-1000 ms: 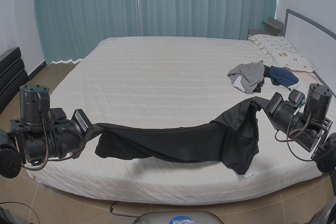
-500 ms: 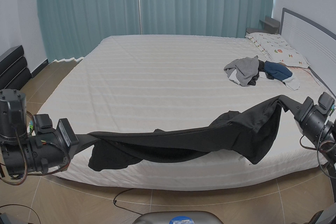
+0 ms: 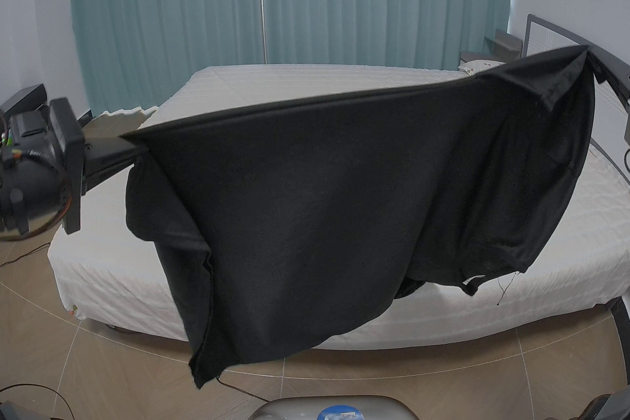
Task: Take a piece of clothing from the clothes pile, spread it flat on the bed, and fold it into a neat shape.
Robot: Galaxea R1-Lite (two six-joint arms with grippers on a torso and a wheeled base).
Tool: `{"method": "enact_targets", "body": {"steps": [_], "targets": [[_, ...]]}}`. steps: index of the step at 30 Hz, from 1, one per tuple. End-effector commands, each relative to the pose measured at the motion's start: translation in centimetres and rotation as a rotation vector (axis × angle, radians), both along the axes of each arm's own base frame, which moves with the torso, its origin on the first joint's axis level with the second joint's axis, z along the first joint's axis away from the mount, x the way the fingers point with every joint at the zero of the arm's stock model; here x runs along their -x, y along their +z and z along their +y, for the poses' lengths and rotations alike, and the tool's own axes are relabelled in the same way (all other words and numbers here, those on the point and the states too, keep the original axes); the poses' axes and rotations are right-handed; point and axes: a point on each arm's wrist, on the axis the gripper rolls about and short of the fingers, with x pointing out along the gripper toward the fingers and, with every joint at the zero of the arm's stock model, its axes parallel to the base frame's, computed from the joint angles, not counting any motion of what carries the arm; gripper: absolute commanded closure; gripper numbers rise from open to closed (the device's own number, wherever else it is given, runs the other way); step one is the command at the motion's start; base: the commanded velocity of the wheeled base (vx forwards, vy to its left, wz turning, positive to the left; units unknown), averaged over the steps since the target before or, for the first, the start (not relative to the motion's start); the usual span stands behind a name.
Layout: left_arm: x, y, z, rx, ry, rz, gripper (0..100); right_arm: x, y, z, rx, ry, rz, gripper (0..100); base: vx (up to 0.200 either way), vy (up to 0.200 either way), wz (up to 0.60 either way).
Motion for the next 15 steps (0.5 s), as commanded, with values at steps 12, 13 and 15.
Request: {"method": "enact_targets", "body": {"steps": [12,13,15], "targets": [[-13.9,-2.2,-1.9,-0.045,0.102,0.147,100,-15.5,-1.3,2.3,0.064,-0.090,0.150,100,0.167,0.000,0.00],[-14.0,-2.2,-1.9,-0.045,0.102,0.148,100,-15.5,-1.3,2.3,0.065,-0.088,0.150,100,0.200,0.000,0.00],[-15.6,-2.9,-2.2,-0.051,0.108,0.164,100,-16.6,-1.9,2.5,0.072,-0.085,0.165,100,0.200,0.000,0.00]]}}
